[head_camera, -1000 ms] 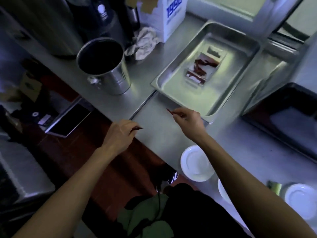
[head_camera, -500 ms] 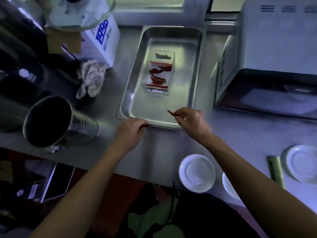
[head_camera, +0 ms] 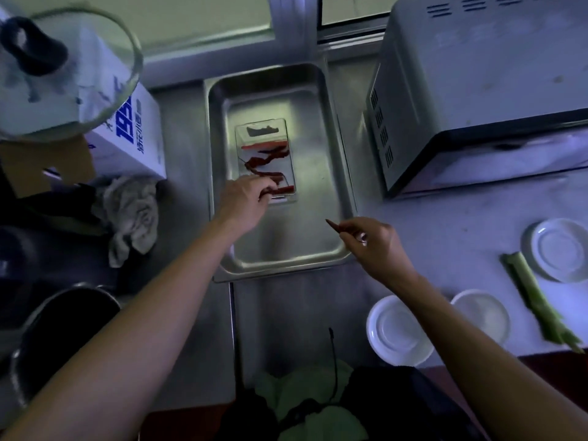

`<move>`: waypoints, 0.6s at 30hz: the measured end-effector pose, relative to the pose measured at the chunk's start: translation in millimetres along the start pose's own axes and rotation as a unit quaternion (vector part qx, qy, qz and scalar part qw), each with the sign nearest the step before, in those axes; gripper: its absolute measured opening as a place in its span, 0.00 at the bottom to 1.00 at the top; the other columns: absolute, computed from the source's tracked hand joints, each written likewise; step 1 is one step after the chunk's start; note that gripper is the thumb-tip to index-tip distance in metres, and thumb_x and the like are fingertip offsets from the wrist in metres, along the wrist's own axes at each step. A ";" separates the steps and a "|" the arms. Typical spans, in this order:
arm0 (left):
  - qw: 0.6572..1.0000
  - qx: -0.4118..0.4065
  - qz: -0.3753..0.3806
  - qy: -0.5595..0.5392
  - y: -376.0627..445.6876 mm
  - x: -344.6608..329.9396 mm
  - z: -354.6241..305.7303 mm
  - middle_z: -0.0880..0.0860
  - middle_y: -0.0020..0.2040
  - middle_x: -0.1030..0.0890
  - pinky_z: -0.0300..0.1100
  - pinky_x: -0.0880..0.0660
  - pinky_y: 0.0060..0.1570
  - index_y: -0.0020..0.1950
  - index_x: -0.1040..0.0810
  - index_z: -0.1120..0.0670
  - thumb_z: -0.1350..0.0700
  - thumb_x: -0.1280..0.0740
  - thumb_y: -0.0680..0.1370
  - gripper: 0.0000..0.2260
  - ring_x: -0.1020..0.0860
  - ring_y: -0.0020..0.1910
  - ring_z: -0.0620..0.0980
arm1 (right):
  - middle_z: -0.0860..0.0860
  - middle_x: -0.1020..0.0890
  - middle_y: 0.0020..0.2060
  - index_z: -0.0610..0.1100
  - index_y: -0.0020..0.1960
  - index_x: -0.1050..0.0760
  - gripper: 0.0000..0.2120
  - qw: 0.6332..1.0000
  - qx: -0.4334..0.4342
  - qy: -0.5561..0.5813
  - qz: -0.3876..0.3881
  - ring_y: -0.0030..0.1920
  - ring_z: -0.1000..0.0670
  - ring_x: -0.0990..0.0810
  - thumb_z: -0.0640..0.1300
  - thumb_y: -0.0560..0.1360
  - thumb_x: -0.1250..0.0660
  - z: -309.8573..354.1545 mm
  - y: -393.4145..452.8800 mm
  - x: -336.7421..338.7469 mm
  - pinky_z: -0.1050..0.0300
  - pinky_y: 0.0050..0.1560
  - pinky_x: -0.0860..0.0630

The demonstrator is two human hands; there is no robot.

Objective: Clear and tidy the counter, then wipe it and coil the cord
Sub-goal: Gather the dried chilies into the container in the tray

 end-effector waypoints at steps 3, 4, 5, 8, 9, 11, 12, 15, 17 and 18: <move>0.999 -0.030 0.015 0.003 28.5 -0.9 3.6 0.50 0.56 0.15 0.51 0.23 0.58 0.58 0.17 0.51 0.58 0.30 0.78 0.10 0.18 0.53 0.53 | 0.45 0.15 0.43 0.39 0.53 0.17 0.08 1.000 -0.017 -0.001 -0.011 0.41 0.46 0.18 0.37 0.75 0.28 0.8 3.4 -3.9 0.44 0.43 0.21; 0.999 -0.032 0.025 0.006 37.6 -4.0 7.1 0.50 0.55 0.15 0.51 0.23 0.57 0.58 0.17 0.51 0.58 0.30 0.78 0.10 0.18 0.52 0.53 | 0.45 0.15 0.43 0.39 0.54 0.17 0.08 1.000 -0.020 -0.004 -0.012 0.40 0.46 0.18 0.37 0.75 0.28 0.8 5.1 -5.7 0.44 0.43 0.21; 0.999 -0.031 0.033 0.011 45.4 -7.7 10.8 0.51 0.55 0.15 0.50 0.23 0.57 0.58 0.17 0.51 0.57 0.30 0.78 0.10 0.18 0.51 0.52 | 0.45 0.16 0.43 0.39 0.54 0.17 0.08 1.000 -0.024 -0.009 -0.010 0.40 0.46 0.18 0.37 0.75 0.28 0.2 7.3 -7.8 0.44 0.43 0.21; 0.998 -0.033 0.045 0.005 60.4 -19.7 20.6 0.52 0.54 0.15 0.51 0.23 0.58 0.59 0.17 0.52 0.57 0.29 0.78 0.10 0.18 0.52 0.53 | 0.46 0.16 0.44 0.39 0.55 0.17 0.08 0.999 -0.026 -0.018 0.000 0.41 0.48 0.18 0.38 0.76 0.29 -3.3 19.2 -15.2 0.46 0.43 0.20; 0.998 -0.035 0.044 -0.002 63.0 -22.7 23.0 0.53 0.54 0.15 0.52 0.23 0.58 0.59 0.18 0.52 0.57 0.29 0.78 0.10 0.18 0.52 0.54 | 0.47 0.16 0.45 0.40 0.56 0.18 0.09 0.999 -0.025 -0.021 0.004 0.41 0.49 0.18 0.39 0.76 0.29 -3.9 25.0 -18.9 0.47 0.43 0.19; 0.998 -0.039 0.040 -0.013 65.8 -27.4 29.3 0.54 0.54 0.15 0.53 0.24 0.58 0.59 0.18 0.53 0.58 0.29 0.77 0.11 0.18 0.52 0.55 | 0.48 0.15 0.45 0.40 0.56 0.18 0.09 0.999 -0.024 -0.020 0.009 0.42 0.50 0.18 0.39 0.76 0.29 -3.4 39.3 -25.8 0.49 0.44 0.18; 0.998 -0.041 0.039 -0.016 66.1 -29.1 33.3 0.53 0.54 0.15 0.53 0.24 0.58 0.59 0.18 0.54 0.58 0.28 0.77 0.11 0.19 0.52 0.55 | 0.48 0.15 0.46 0.40 0.55 0.18 0.08 1.000 -0.022 -0.018 0.010 0.43 0.51 0.17 0.39 0.76 0.29 -1.8 47.5 -28.7 0.51 0.45 0.18; 0.997 -0.065 0.028 -0.018 65.1 -29.8 42.6 0.54 0.53 0.15 0.55 0.23 0.56 0.57 0.17 0.56 0.61 0.28 0.76 0.10 0.19 0.52 0.55 | 0.47 0.15 0.47 0.40 0.55 0.18 0.08 0.999 0.009 -0.033 0.024 0.45 0.51 0.17 0.39 0.76 0.29 7.1 75.4 -39.1 0.57 0.49 0.19; 0.997 -0.078 0.011 -0.017 63.4 -27.1 45.8 0.55 0.51 0.15 0.55 0.22 0.53 0.55 0.16 0.57 0.62 0.28 0.76 0.09 0.18 0.50 0.56 | 0.46 0.15 0.48 0.39 0.55 0.18 0.08 0.998 0.020 -0.052 0.036 0.47 0.48 0.17 0.39 0.76 0.29 11.2 94.7 -47.5 0.52 0.50 0.19; 0.997 -0.075 -0.001 -0.014 62.4 -24.9 47.5 0.55 0.50 0.15 0.55 0.22 0.51 0.55 0.16 0.58 0.62 0.29 0.76 0.09 0.19 0.49 0.56 | 0.45 0.15 0.47 0.39 0.55 0.18 0.08 0.997 0.023 -0.055 0.038 0.48 0.47 0.17 0.39 0.76 0.29 13.5 104.7 -51.4 0.49 0.50 0.19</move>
Point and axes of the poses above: each hand's wrist, its own y-axis towards the middle knuckle, its own x-axis out of the back of the hand, z = x × y, the point moved 9 cm from there along y, towards the middle knuckle
